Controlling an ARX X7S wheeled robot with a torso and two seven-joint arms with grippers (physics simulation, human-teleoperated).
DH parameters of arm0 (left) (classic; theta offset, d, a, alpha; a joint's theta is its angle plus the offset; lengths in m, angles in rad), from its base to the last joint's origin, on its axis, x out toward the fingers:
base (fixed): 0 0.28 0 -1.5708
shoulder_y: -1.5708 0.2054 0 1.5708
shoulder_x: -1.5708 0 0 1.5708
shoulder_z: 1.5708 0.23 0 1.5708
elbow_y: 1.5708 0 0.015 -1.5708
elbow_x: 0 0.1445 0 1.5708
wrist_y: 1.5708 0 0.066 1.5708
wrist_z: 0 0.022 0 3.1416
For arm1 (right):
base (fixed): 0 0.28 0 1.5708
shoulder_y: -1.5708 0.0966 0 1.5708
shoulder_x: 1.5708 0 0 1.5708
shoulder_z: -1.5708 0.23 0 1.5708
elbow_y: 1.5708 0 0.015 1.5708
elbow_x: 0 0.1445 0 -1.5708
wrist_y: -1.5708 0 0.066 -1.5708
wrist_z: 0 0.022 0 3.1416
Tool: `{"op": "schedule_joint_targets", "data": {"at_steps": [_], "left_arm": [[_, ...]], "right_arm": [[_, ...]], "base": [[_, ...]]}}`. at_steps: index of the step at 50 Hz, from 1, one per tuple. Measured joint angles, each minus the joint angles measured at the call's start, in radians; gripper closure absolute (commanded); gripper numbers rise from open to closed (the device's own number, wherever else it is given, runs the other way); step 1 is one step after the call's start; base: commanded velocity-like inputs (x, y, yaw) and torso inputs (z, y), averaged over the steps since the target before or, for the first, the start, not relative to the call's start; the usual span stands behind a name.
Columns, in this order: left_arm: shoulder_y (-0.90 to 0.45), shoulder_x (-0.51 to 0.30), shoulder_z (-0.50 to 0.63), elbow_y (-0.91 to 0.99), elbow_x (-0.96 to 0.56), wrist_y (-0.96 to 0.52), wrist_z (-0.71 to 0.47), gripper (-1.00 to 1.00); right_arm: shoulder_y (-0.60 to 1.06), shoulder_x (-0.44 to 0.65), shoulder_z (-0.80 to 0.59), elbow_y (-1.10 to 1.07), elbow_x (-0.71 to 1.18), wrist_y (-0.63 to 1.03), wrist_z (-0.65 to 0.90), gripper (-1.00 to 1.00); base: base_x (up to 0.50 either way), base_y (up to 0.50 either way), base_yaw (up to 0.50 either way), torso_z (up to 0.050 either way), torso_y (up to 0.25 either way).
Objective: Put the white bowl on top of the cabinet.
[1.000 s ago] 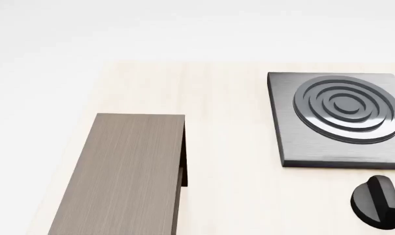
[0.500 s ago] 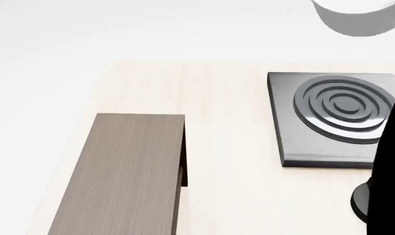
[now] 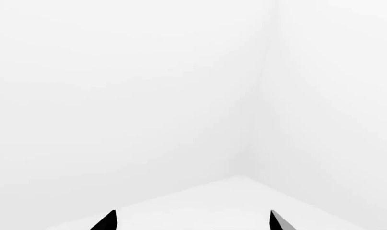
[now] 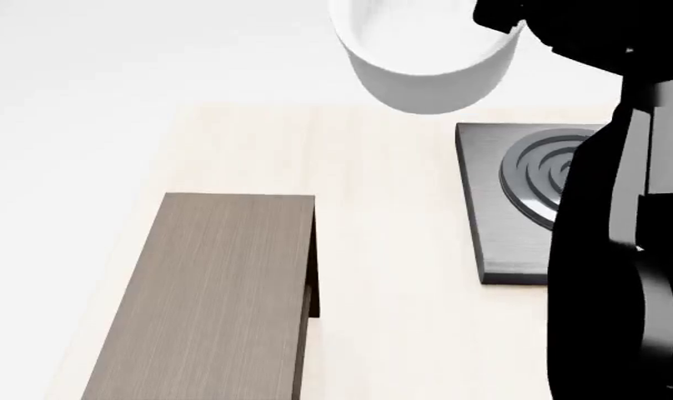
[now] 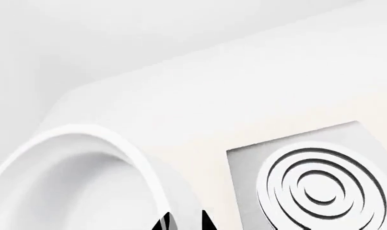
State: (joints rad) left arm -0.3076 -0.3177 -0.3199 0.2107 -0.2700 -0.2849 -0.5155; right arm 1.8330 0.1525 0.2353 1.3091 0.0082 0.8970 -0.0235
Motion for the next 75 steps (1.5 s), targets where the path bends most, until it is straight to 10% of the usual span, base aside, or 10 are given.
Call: {"op": "schedule_joint_targets", "data": {"at_steps": [38, 75], "left_arm": [[0.002, -0.006, 0.012, -0.019, 0.005, 0.018, -0.004, -1.0], [0.003, -0.009, 0.018, -0.021, -0.001, 0.023, -0.013, -1.0]], "right_arm": [[-0.041, -0.12, -0.11, -0.172, -0.007, 0.273, -0.332, 1.0], [-0.368, -0.111, -0.323, -0.87, 0.493, 0.629, -0.144, 1.0]], "base": [[0.0, 0.0, 0.0, 0.0, 0.001], [0.0, 0.0, 0.0, 0.0, 0.001]]}}
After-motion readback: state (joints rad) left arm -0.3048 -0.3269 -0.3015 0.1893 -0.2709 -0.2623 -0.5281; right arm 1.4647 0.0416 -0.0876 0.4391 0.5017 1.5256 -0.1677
